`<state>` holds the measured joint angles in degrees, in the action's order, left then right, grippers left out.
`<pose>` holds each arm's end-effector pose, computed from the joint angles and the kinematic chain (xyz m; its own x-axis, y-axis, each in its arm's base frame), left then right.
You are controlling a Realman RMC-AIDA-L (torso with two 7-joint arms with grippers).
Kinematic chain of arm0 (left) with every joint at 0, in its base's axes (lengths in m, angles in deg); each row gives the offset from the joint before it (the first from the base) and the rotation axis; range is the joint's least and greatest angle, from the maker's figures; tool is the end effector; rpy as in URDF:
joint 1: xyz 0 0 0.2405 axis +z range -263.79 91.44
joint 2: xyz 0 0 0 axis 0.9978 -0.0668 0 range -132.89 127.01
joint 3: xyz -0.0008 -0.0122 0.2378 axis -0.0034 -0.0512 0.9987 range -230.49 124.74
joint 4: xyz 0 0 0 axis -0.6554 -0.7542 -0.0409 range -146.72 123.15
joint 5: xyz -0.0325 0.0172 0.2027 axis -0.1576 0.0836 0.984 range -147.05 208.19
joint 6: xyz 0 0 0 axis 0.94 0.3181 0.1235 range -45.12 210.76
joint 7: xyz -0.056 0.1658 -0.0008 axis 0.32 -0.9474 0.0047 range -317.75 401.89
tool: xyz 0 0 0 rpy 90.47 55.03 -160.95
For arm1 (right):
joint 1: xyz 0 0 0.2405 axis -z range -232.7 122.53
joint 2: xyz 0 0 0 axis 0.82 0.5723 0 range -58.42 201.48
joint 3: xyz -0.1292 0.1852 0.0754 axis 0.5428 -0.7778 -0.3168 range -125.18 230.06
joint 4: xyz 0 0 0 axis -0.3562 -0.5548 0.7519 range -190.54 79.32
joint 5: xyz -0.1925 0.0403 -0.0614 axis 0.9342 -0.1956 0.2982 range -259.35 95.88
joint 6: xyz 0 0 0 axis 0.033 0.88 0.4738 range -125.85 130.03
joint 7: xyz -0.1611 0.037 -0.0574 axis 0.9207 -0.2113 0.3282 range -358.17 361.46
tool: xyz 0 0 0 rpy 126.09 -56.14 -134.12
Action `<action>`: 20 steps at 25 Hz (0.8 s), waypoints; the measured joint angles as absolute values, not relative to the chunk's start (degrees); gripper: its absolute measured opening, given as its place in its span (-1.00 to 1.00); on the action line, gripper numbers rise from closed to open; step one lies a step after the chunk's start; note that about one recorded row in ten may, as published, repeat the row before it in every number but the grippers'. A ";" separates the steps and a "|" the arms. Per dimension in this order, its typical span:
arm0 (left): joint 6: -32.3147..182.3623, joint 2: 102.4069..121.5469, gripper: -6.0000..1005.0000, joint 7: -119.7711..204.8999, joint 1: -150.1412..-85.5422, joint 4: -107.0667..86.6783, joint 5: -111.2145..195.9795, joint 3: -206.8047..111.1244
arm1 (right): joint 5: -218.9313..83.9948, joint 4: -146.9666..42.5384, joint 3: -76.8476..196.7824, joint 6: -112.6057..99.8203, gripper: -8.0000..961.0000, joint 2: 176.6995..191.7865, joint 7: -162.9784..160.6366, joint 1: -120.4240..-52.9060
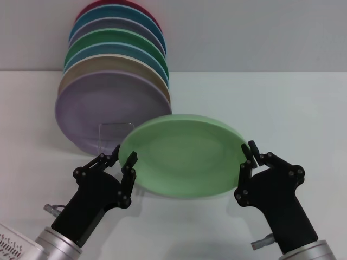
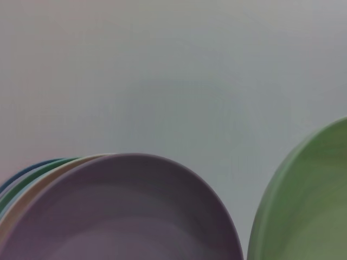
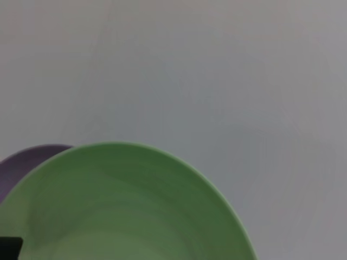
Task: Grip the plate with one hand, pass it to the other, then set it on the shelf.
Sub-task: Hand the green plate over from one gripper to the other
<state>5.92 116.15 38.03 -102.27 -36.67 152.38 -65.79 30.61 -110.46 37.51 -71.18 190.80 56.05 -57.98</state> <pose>-0.2356 0.2580 -0.0944 0.7014 -0.1025 0.7053 0.5636 -0.5260 -0.6369 0.1831 0.2227 -0.0954 0.8793 0.1902 -0.4366 -0.3972 -0.2128 -0.8927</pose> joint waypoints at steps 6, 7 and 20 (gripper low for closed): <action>5.95 116.15 -0.62 38.03 -102.38 -36.65 152.39 -65.79 | 30.57 -110.46 37.50 -70.94 -0.95 190.73 56.05 -57.99; 5.95 116.15 -0.64 38.03 -102.39 -36.65 152.39 -65.79 | 30.57 -110.46 37.50 -70.94 -0.94 190.72 56.05 -57.99; 6.01 116.14 -0.72 38.03 -102.44 -36.83 152.67 -65.79 | 30.57 -110.45 37.50 -70.95 -0.87 190.71 56.05 -57.99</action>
